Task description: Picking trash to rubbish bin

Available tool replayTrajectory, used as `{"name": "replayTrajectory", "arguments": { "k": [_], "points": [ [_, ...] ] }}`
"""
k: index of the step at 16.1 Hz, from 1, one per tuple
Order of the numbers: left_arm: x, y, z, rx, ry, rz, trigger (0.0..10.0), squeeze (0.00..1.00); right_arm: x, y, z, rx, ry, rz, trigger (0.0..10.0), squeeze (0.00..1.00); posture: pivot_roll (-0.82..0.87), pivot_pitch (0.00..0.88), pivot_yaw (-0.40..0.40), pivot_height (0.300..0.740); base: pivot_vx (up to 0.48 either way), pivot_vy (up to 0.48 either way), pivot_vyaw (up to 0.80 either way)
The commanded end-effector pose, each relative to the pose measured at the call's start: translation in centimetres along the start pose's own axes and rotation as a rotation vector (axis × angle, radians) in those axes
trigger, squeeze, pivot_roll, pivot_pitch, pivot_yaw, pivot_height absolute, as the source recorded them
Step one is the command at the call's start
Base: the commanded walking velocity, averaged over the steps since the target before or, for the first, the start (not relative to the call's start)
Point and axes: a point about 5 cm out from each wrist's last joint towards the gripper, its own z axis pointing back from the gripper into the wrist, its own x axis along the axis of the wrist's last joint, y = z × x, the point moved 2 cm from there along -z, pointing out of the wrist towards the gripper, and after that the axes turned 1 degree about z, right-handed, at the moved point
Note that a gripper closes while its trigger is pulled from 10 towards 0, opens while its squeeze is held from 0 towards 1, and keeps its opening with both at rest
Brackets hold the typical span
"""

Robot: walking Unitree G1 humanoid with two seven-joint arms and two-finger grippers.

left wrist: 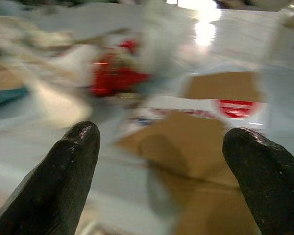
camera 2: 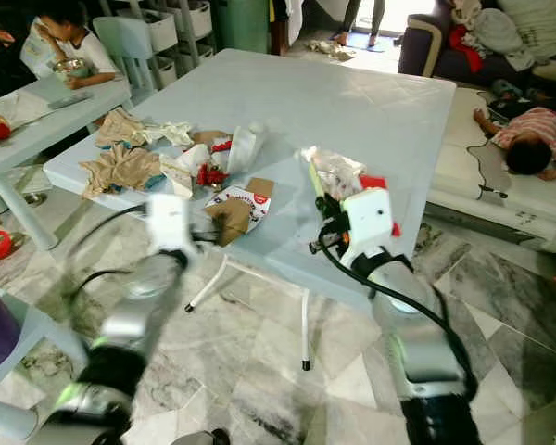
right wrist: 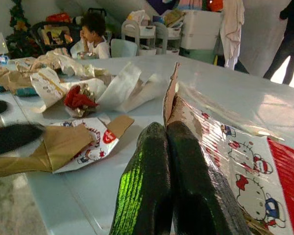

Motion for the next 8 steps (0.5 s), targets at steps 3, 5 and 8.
{"name": "replayTrajectory", "arguments": {
  "k": [3, 5, 8],
  "points": [
    [-0.7, -1.5, -1.3, -0.041, 0.053, 0.020, 10.0, 0.00, 0.2, -0.2, 2.0, 0.009, 0.023, -0.056, 0.0, 0.00, -0.17, 0.094, 0.046, 0.740, 0.000, 0.000, 0.00],
    [-0.7, -2.0, -1.7, -0.045, 0.069, 0.044, 10.0, 0.00, 0.8, 0.4, 2.4, 0.057, 0.019, -0.061, 0.0, 0.00, -0.19, 0.101, 0.047, 0.740, 0.000, 0.000, 0.00],
    [-1.1, -2.6, -2.0, -0.069, 0.081, 0.005, 10.0, 0.00, 1.3, 1.2, 2.8, 0.093, 0.019, -0.057, 0.0, 0.00, -0.21, 0.106, 0.037, 0.740, 0.000, 0.000, 0.00]
  ]
}}
